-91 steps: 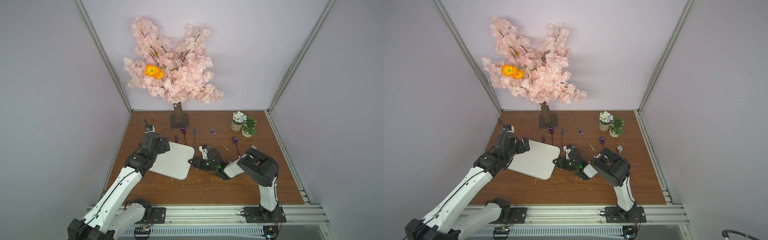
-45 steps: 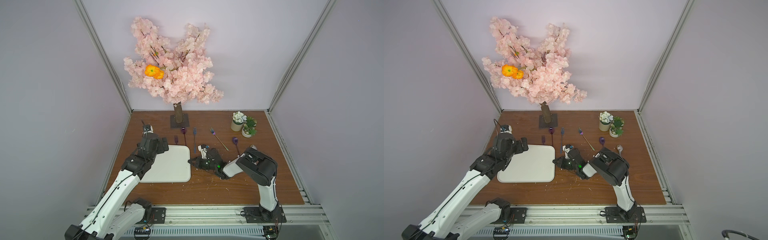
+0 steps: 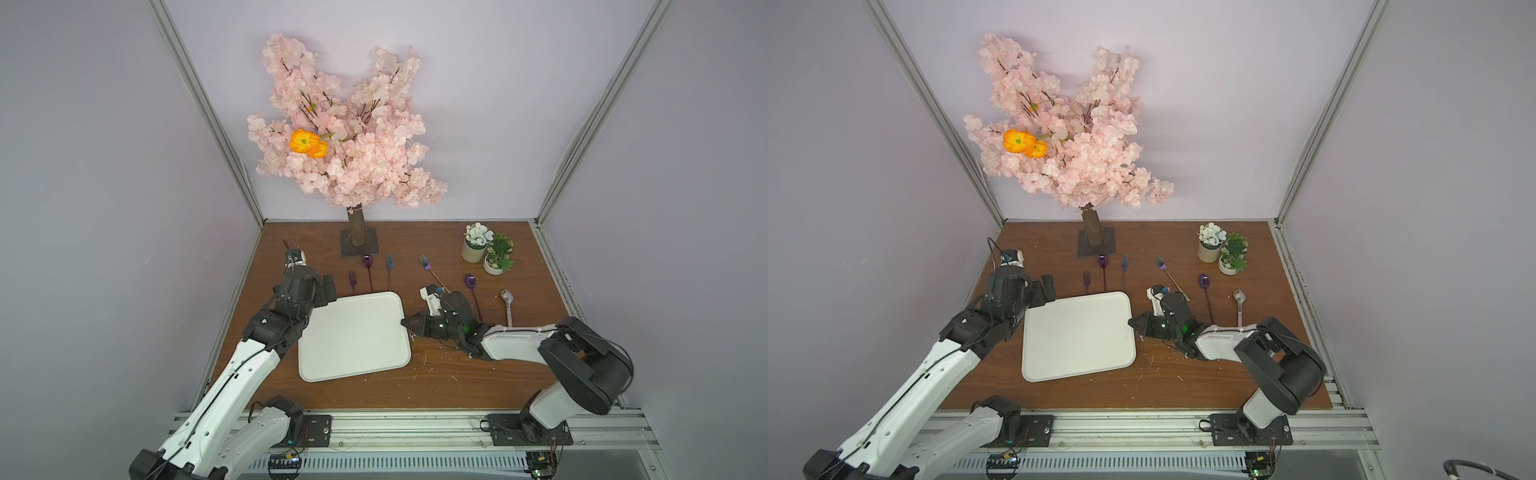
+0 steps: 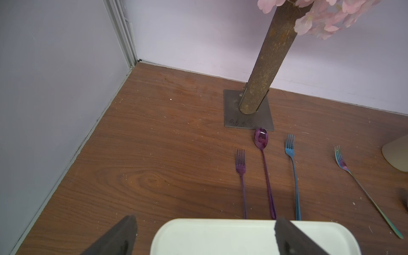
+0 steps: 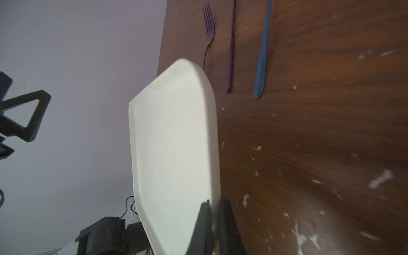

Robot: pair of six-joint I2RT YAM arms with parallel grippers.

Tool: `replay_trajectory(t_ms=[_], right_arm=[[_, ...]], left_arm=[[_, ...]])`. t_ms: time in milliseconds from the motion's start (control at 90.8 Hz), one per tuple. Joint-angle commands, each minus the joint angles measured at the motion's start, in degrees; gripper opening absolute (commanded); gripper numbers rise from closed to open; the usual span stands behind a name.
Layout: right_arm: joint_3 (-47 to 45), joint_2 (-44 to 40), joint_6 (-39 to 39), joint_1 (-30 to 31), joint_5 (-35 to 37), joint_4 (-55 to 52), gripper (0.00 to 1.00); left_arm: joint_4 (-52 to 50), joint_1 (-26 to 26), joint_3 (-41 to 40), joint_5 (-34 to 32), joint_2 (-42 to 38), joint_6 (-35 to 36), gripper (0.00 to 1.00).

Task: Set the spoon and fork side by side
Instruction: Move the tray to the center of the board.

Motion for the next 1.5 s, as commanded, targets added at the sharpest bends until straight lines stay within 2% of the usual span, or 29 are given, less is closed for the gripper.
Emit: replay_trajectory(t_ms=[0, 176, 407, 848, 1046, 1332, 1486], right_arm=[[-2.79, -7.75, -6.11, -2.92, -0.64, -11.29, 0.00], [-7.99, -15.25, -12.81, -11.27, -3.71, -22.24, 0.00], [-12.79, -16.23, -15.12, -17.73, -6.44, -22.74, 0.00], [-9.66, -9.73, -22.30, -19.23, -5.89, -24.75, 0.00], [-12.47, -12.44, -18.73, -19.23, -4.09, -23.65, 0.03], [-14.80, -15.62, -16.83, -19.26, -3.81, -24.36, 0.05], [-16.45, -17.12, -15.88, -19.27, -3.89, -24.29, 0.06]], left_arm=[[0.86, 0.59, 1.20, -0.83, -0.32, 0.64, 0.99], [1.93, 0.59, 0.99, -0.40, 1.10, 1.22, 1.00], [2.85, 0.59, 0.25, 0.21, 1.98, 1.10, 1.00], [6.33, 0.59, -3.73, 3.27, 0.54, -0.73, 1.00], [8.31, 0.59, -4.94, 4.03, -0.87, -1.19, 1.00], [11.83, 0.59, -8.31, 0.01, -3.53, -6.02, 1.00], [15.54, 0.59, -10.70, 1.62, -5.23, -6.62, 1.00]])
